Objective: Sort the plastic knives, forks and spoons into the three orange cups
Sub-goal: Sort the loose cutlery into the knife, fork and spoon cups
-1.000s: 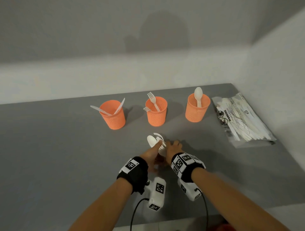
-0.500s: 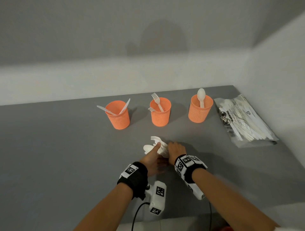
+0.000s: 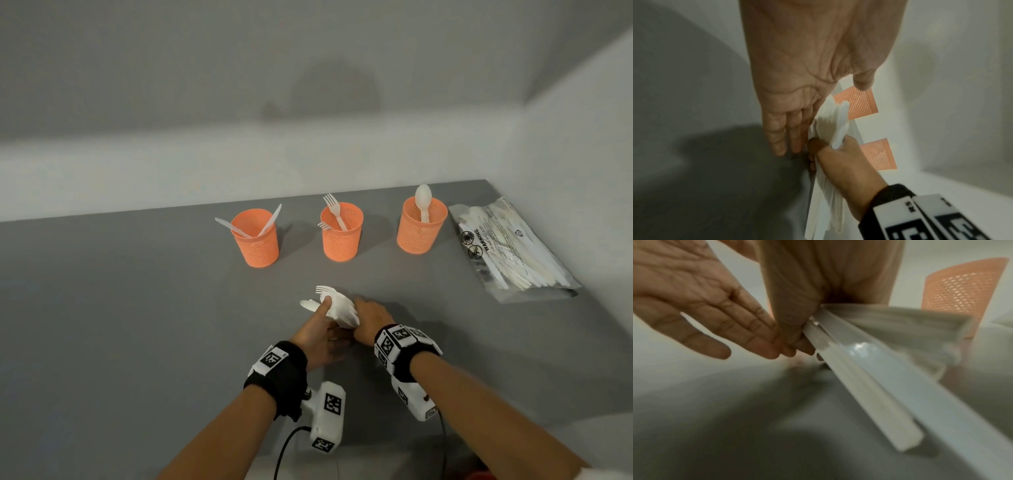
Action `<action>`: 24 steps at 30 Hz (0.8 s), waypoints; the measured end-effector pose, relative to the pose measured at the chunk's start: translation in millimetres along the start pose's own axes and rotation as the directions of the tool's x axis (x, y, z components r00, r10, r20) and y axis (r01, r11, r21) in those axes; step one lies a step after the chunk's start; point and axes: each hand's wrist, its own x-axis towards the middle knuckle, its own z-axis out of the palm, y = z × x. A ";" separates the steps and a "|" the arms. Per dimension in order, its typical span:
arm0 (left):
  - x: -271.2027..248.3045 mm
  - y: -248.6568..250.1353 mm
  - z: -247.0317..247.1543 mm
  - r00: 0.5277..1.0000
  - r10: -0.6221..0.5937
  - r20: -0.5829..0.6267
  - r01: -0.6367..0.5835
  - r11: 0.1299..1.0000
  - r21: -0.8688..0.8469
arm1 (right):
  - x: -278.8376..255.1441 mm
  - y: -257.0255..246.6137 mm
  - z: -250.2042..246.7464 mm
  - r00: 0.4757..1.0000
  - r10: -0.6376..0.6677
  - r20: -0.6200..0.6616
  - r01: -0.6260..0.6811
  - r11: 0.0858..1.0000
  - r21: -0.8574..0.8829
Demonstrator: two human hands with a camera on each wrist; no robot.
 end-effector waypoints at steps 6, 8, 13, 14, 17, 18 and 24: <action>-7.3 -4.2 -16.4 0.998 0.035 -0.060 -0.039 0.997 -0.068 | -14.9 -4.2 -34.5 0.969 0.018 -0.246 0.143 0.773 0.618; -5.8 -6.0 -16.5 0.998 0.025 -0.053 -0.031 0.992 -0.125 | -16.2 -9.0 -49.3 0.940 0.061 -0.337 0.235 0.601 0.764; -0.3 -1.3 3.2 1.000 -0.001 0.013 0.004 0.975 -0.222 | -23.3 -24.2 -78.7 0.884 0.075 -0.462 0.394 0.414 0.821; 3.8 2.0 7.6 1.000 0.005 0.012 -0.002 0.970 -0.243 | -25.1 -26.2 -82.3 0.878 0.059 -0.475 0.415 0.400 0.817; 11.3 16.6 26.7 0.998 0.055 -0.020 -0.059 0.950 -0.308 | -24.7 -24.5 -82.2 0.877 0.036 -0.479 0.432 0.379 0.818; 14.9 20.6 32.8 0.997 0.070 -0.021 -0.073 0.945 -0.318 | -24.6 -23.3 -81.3 0.876 0.043 -0.480 0.431 0.376 0.820; 23.5 38.4 73.4 0.987 0.149 -0.052 -0.157 0.952 -0.261 | -24.9 -18.4 -91.4 0.830 0.132 -0.542 0.503 0.244 0.829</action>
